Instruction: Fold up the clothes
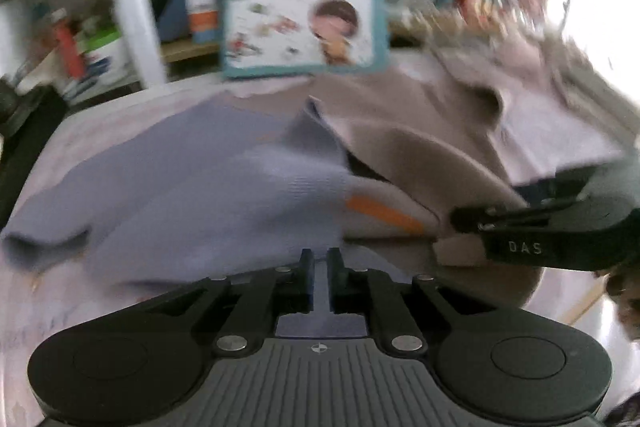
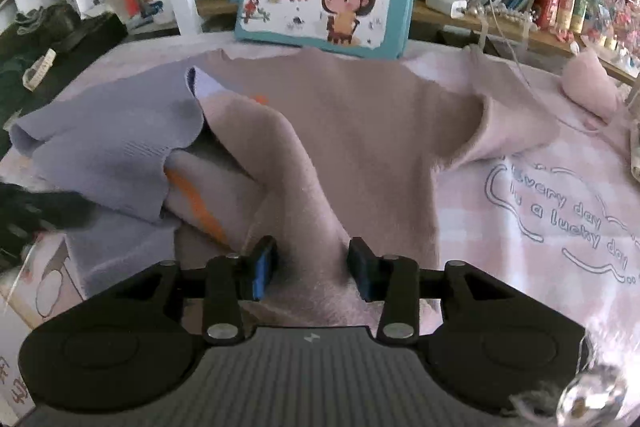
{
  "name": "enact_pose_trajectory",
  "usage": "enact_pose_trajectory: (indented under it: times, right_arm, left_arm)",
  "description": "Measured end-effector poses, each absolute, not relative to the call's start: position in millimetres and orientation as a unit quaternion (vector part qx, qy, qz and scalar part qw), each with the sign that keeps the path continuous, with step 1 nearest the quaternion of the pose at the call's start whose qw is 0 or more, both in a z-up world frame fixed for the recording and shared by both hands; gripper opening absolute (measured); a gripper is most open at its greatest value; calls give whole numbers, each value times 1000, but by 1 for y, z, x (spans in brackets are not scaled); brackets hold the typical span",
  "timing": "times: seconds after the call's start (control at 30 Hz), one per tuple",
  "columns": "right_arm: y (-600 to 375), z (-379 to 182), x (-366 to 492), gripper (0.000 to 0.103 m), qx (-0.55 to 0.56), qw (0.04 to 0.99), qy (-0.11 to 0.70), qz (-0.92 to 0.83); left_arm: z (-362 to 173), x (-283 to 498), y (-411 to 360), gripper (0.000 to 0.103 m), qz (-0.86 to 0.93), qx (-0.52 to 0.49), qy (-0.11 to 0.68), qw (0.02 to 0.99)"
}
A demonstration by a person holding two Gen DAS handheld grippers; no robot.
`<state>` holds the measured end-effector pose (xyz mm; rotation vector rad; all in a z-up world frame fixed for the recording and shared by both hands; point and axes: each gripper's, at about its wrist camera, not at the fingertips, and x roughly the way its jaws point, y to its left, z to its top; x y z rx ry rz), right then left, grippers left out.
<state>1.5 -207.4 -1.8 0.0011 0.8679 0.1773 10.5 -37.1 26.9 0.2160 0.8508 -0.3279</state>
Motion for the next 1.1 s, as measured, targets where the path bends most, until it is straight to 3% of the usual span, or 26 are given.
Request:
enact_pose_trajectory:
  times: [0.13, 0.3, 0.37, 0.43, 0.63, 0.7, 0.83, 1.1]
  right_arm:
    - [-209, -4, 1, 41, -13, 901, 421, 102]
    - [-212, -6, 0, 43, -26, 898, 421, 125]
    - [-216, -7, 1, 44, -29, 895, 422, 140]
    - [-219, -7, 1, 44, -30, 893, 422, 156]
    - [-230, -10, 5, 45, -34, 886, 418, 201]
    - [-232, -10, 6, 46, -35, 884, 416, 211]
    - [-237, -10, 7, 46, -33, 880, 415, 229]
    - [-252, -9, 8, 46, -18, 877, 420, 234]
  left_arm:
    - [5, 25, -69, 12, -112, 182, 412, 886]
    - [1, 28, -84, 15, -63, 200, 412, 887]
    - [3, 25, -89, 28, -60, 190, 416, 887]
    - [6, 21, -94, 47, -49, 179, 410, 893]
    - [-5, 27, -105, 49, -2, 193, 408, 892]
    - [-7, 33, -106, 47, 20, 189, 403, 896]
    - [-3, 39, -100, 11, 46, 154, 402, 901]
    - [76, -38, -6, 9, 122, 65, 359, 923]
